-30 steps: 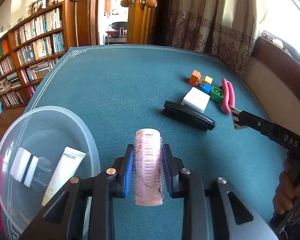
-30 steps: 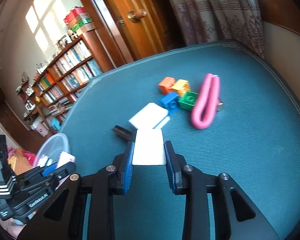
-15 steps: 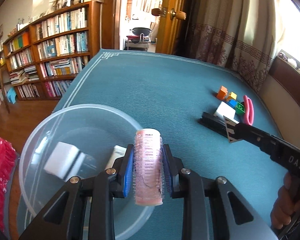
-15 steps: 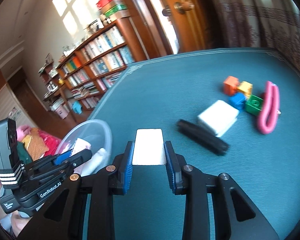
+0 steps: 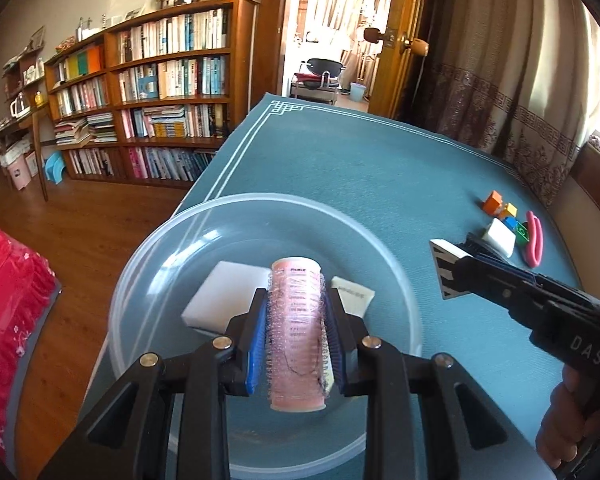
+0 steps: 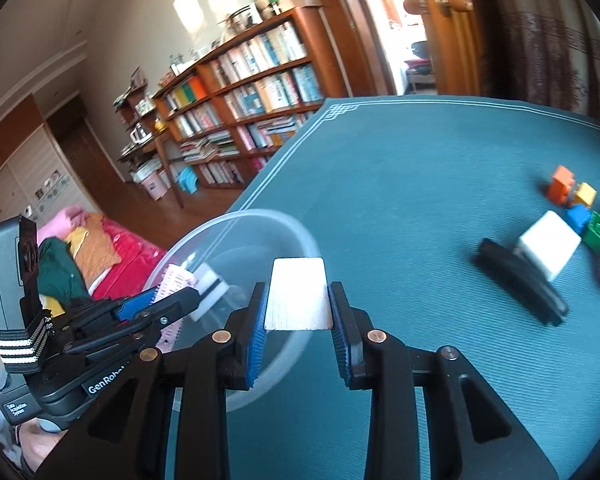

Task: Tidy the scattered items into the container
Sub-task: 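Carry the roller and sponge over the bowl and release both inside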

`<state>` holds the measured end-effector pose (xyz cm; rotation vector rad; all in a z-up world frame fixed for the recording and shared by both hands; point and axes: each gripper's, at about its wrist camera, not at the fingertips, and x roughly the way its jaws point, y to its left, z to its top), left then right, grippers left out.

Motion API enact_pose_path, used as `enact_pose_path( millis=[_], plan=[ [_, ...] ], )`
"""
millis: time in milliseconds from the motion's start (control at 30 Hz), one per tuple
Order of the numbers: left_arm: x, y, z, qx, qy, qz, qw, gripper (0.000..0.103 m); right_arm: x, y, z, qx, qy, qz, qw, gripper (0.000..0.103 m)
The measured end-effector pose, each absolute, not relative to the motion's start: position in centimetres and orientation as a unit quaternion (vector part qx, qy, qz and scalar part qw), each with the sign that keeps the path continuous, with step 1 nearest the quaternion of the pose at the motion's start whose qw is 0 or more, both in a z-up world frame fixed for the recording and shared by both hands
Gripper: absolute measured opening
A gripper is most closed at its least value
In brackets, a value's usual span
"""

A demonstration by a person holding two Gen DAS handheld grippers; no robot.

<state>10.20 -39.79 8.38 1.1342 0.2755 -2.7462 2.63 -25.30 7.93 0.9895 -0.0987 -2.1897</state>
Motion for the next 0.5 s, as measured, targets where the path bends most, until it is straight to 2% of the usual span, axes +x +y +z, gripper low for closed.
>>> enact_pose_path(
  millis=[267, 333, 400, 500],
  plan=[
    [10.9, -41.3, 7.7, 0.383, 0.107, -0.913, 0.088, 0.032, 3.3, -28.5, 6.5, 0.401, -0.018, -0.833, 0.38, 0.032],
    [10.9, -41.7, 7.6, 0.384, 0.115, -0.912, 0.087, 0.039, 3.2, -29.0, 6.2, 0.406, -0.016, -0.83, 0.382, 0.032],
    [11.0, -42.0, 7.5, 0.382, 0.119, -0.912, 0.092, 0.062, 3.0, -29.3, 5.9, 0.412, -0.018, -0.827, 0.383, 0.033],
    [11.3, -42.1, 7.6, 0.375, 0.121, -0.914, 0.098, 0.076, 2.7, -29.2, 5.5, 0.419, -0.02, -0.823, 0.384, 0.033]
  ],
)
